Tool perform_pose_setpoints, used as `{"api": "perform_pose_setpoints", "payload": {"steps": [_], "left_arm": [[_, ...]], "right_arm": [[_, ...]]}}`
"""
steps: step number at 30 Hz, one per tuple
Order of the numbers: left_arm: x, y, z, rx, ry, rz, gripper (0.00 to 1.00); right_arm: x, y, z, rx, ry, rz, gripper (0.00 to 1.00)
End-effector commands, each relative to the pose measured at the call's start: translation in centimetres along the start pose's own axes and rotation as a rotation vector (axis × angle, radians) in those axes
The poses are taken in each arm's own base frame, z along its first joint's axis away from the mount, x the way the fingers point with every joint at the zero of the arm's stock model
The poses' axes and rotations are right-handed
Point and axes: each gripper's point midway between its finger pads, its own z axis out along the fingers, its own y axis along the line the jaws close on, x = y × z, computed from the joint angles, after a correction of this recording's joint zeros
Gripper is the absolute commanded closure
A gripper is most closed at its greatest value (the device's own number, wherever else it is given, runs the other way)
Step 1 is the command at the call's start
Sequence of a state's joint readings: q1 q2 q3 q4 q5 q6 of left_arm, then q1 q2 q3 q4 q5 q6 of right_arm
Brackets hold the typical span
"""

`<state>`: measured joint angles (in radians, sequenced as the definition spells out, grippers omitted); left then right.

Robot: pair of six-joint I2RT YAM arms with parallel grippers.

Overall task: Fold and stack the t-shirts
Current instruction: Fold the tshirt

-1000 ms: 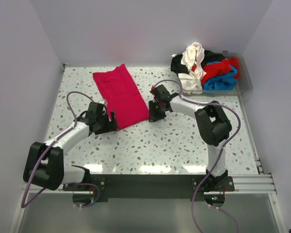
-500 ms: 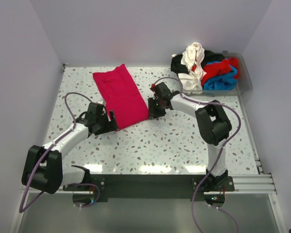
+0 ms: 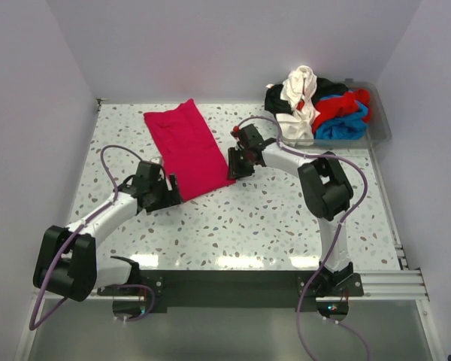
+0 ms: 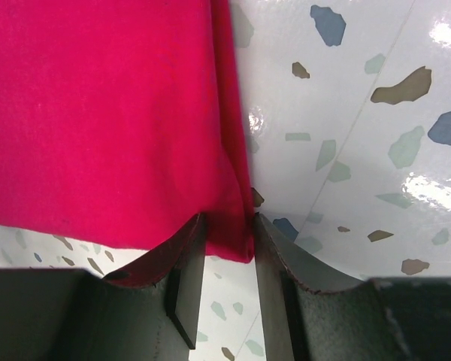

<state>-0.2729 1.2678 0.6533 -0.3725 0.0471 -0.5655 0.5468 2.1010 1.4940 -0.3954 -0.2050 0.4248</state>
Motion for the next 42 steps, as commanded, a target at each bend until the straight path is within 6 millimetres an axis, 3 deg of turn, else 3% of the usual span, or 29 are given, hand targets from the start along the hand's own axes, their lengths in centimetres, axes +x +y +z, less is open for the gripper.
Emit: {"api": "perform_pose_setpoints", "payload": {"steps": [1, 6, 10, 15, 23, 28, 36, 42], "left_arm": [[-0.4, -0.3, -0.2, 0.008, -0.031, -0.003, 0.19], [-0.5, -0.5, 0.5, 0.006, -0.034, 0.015, 0.21], [-0.8, -0.9, 1.3, 0.012, -0.048, 0.021, 0.25], [-2.2, -1.1, 2.7, -0.023, -0.074, 0.034, 0.33], [-2.9, -1.0, 4.3, -0.055, -0.075, 0.041, 0.43], [-1.8, -1.1, 4.4, -0.045, -0.041, 0.049, 0.50], [0.4, -1.1, 2.9, -0.030, -0.018, 0.066, 0.49], [1.2, -0.6, 3.2, -0.073, 0.004, 0.070, 0.49]], "right_arm": [[1.0, -0.4, 0.3, 0.004, 0.040, 0.000, 0.65], [2.2, -0.8, -0.5, 0.028, 0.066, 0.022, 0.69], [3.4, -1.2, -0.5, 0.032, 0.097, 0.033, 0.86], [4.0, -1.1, -0.7, 0.029, 0.110, 0.038, 1.00], [5.0, -1.4, -1.3, 0.034, 0.123, 0.038, 1.00], [5.1, -1.6, -1.4, 0.041, 0.126, 0.037, 1.00], [4.8, -1.5, -1.6, 0.045, 0.124, 0.038, 1.00], [4.9, -1.4, -1.3, 0.039, 0.129, 0.044, 1.00]]}}
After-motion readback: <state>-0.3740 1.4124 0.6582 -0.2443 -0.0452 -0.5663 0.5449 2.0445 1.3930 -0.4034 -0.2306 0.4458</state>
